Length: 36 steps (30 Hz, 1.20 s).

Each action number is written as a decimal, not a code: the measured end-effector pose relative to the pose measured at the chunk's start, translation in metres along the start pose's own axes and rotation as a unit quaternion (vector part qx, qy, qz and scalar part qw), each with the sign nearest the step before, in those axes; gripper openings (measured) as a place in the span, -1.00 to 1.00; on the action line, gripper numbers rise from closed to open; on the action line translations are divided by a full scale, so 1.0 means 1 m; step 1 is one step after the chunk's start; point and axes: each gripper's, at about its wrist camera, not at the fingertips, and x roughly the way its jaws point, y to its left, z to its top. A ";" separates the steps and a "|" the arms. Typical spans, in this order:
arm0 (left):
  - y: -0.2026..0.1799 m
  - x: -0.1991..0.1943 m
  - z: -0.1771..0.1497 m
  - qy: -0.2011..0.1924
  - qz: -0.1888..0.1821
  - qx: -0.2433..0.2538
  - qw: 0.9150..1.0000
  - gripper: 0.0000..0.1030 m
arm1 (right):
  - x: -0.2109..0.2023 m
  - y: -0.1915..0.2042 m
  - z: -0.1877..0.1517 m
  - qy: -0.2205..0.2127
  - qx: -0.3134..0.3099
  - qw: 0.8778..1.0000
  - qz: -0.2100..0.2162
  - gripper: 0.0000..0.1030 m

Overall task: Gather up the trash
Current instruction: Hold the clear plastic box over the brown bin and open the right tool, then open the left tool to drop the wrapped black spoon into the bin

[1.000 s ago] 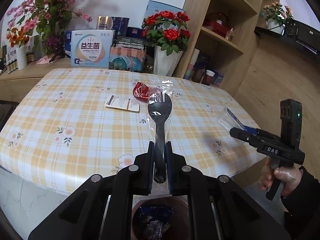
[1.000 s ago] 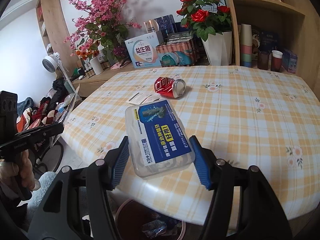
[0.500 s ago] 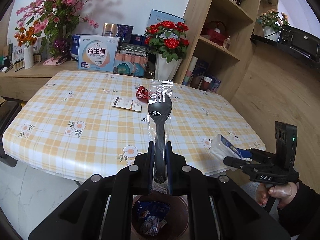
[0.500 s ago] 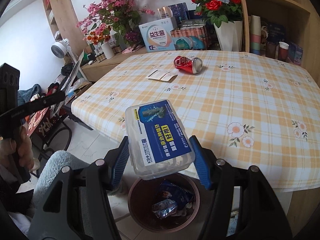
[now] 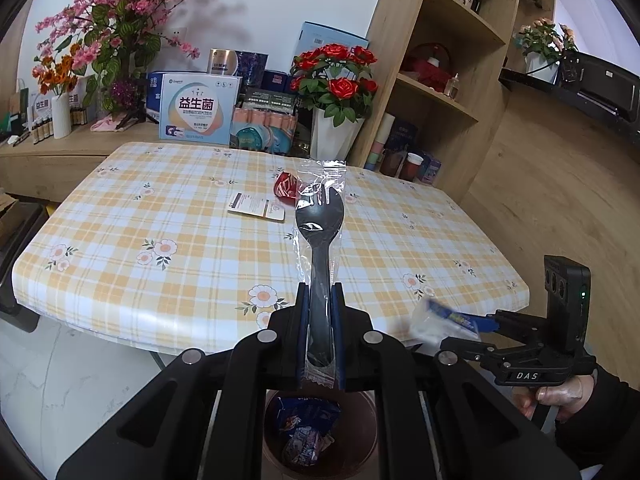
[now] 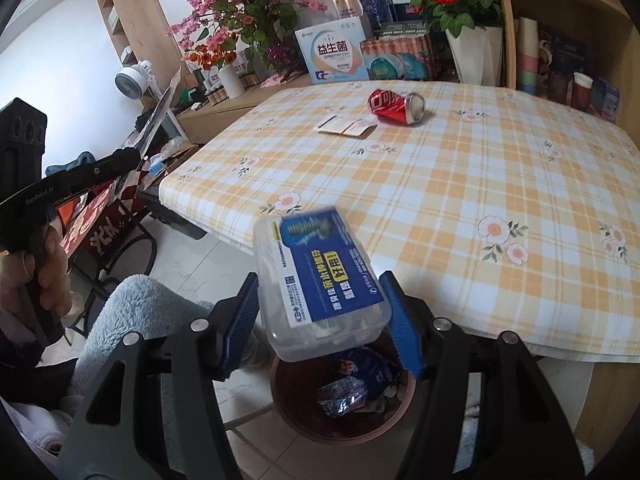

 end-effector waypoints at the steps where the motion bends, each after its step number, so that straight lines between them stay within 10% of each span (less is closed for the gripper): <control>1: -0.001 0.000 0.000 0.000 -0.001 0.002 1.000 -0.78 | 0.001 0.000 -0.001 0.003 0.002 1.000 0.002 0.31; 9: -0.006 -0.001 -0.002 0.004 -0.010 0.008 1.000 -0.78 | -0.015 -0.008 0.011 -0.033 0.009 0.999 -0.032 0.91; 36: -0.048 0.023 -0.020 0.063 -0.095 0.073 0.991 -0.77 | -0.087 -0.053 0.050 -0.131 0.047 0.981 -0.134 0.89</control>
